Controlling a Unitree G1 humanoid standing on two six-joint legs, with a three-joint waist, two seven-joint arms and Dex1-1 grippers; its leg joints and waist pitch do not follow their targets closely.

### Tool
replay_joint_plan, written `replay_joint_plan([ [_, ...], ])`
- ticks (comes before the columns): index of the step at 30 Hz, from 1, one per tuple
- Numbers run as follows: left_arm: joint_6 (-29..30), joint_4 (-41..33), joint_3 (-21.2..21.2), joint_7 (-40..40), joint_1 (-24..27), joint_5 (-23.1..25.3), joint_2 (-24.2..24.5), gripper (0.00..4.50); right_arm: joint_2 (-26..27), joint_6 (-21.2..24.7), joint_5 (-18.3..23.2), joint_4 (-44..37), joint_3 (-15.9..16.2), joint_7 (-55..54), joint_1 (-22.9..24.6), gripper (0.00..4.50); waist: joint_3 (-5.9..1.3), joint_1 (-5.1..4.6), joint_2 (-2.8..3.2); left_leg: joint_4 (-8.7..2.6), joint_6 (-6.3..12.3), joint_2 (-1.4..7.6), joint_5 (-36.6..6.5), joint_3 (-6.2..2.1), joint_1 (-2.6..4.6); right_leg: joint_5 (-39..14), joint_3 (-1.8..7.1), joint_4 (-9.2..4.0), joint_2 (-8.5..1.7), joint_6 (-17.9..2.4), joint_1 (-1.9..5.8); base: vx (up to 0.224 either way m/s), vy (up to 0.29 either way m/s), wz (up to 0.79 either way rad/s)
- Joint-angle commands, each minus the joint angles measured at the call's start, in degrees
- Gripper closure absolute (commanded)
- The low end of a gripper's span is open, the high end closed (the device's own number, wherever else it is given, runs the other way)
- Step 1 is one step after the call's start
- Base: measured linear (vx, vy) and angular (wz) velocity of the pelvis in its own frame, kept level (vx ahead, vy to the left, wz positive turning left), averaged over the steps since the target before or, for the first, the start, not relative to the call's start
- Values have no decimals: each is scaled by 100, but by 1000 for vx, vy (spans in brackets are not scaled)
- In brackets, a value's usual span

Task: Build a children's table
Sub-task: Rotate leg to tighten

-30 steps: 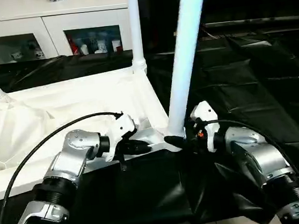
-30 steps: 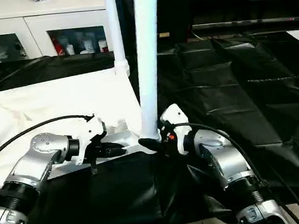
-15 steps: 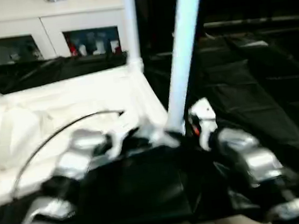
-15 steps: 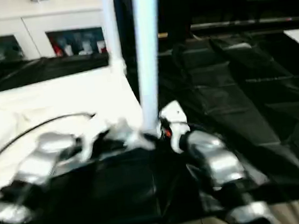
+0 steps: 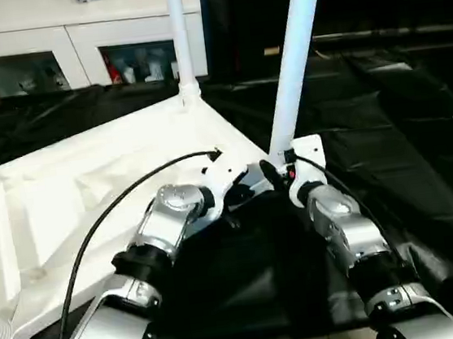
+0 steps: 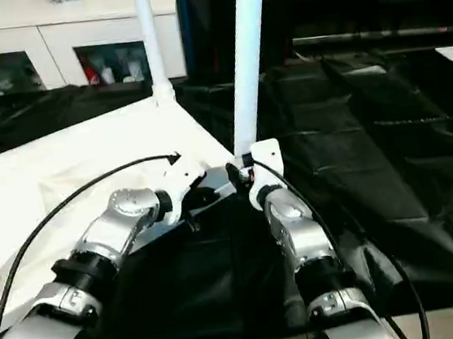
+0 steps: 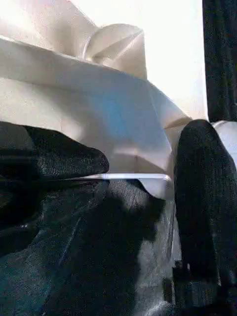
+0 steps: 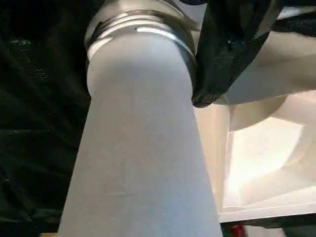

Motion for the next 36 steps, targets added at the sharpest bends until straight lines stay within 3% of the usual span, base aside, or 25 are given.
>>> replay_joint_plan([
  [1, -232, -123, -60, -212, 79, -124, -45, 450, 69, -80, 96, -55, 241, 431, -36, 100, -372, -9, -37, -348, 253, -94, -983, 117, -61, -1140, 154, -426, -192, -1116, 372, 0, 0, 0],
  [4, -335, -216, -63, -508, 205, -147, 217, 450, -240, -8, 159, -326, 375, 1051, 22, 86, -369, -15, -46, -348, 278, -89, -1035, 117, -65, -1208, 151, -432, -193, -1130, 385, 0, 0, 0],
  [5, -364, -258, -59, -639, 254, -166, 307, 450, -373, 92, 137, -462, 473, 1296, 67, 60, -365, -23, -36, -347, 296, -81, -1049, 116, -64, -1204, 154, -431, -198, -1152, 375, 0, 0, 0],
  [9, -536, -505, -10, -1311, 480, -374, 685, 450, -1063, 407, 20, -1030, 871, 2289, 310, 60, -352, -20, -41, -355, 328, -70, -1117, 113, -61, -1282, 158, -437, -190, -1122, 383, 0, 0, 0],
  [12, -553, -701, 6, -1677, 588, -549, 819, 450, -1274, 531, 121, -1288, 904, 2707, 420, 60, -340, -24, -45, -365, 313, -59, -1229, 112, -53, -1537, 158, -454, -196, -1093, 357, 0, 0, 0],
  [17, -427, -1204, -44, -2427, 818, -842, 1137, 450, -1668, 647, 262, -1683, 1024, 3313, 599, 60, -350, -14, -33, -363, 310, -42, -1141, 120, -41, -1300, 170, -426, -192, -1188, 347, 0, 0, 0],
  [26, -442, -1218, 8, -2538, 841, -829, 1217, 450, -1736, 785, 164, -1755, 1150, 3489, 657, 76, -348, -3, -34, -364, 226, -53, -1149, 115, -44, -1501, 166, -438, -195, -1095, 345, 0, 0, 0],
  [32, -397, -1264, 6, -2549, 845, -857, 1221, 450, -1710, 841, 265, -1778, 1129, 3461, 636, 147, -351, -3, -40, -360, 234, -55, -1107, 116, -46, -1400, 164, -428, -192, -1129, 349, 0, 0, 0],
  [36, -384, -1264, 12, -2554, 848, -859, 1221, 450, -1670, 882, 294, -1823, 1092, 3467, 678, 163, -356, 0, -39, -355, 243, -56, -1053, 117, -46, -1325, 164, -418, -191, -1144, 353, 0, 0, 0],
])
